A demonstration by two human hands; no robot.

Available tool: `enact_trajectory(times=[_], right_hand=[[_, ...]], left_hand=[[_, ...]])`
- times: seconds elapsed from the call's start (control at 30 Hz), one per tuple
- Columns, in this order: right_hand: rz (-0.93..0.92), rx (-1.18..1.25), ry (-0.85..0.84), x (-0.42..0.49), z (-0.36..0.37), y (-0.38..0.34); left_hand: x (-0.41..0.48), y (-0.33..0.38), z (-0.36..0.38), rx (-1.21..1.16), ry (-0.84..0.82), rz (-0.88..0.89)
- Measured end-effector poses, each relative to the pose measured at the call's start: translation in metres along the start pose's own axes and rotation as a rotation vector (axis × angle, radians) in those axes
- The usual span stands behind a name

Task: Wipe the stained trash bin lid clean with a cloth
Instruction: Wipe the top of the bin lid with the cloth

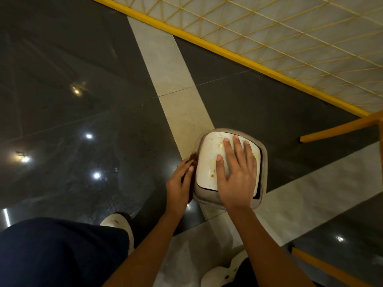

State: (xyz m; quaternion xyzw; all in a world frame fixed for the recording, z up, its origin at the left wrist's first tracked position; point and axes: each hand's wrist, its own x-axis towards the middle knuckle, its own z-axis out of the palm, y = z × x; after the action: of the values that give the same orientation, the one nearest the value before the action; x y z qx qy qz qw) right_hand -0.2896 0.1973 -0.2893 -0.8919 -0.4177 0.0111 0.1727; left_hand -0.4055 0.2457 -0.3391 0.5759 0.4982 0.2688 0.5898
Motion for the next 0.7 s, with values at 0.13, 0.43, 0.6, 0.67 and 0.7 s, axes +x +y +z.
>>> enact_trajectory(times=[0.13, 0.43, 0.6, 0.67, 0.7], right_hand=[[-0.012, -0.003, 0.006, 0.001, -0.001, 0.0], [-0.002, -0.008, 0.026, 0.0, 0.002, 0.001], [-0.016, -0.02, 0.022, 0.0, 0.001, 0.0], [-0.02, -0.018, 0.025, 0.0, 0.002, 0.001], [-0.021, -0.019, 0.03, 0.0, 0.003, 0.001]], left_hand=[[0.04, 0.019, 0.009, 0.061, -0.039, 0.008], [-0.021, 0.002, 0.016, -0.115, 0.157, -0.095], [-0.01, 0.004, 0.014, -0.003, 0.149, -0.024], [0.01, 0.009, 0.012, 0.044, 0.092, 0.0], [0.015, 0.012, 0.012, 0.046, 0.072, -0.001]])
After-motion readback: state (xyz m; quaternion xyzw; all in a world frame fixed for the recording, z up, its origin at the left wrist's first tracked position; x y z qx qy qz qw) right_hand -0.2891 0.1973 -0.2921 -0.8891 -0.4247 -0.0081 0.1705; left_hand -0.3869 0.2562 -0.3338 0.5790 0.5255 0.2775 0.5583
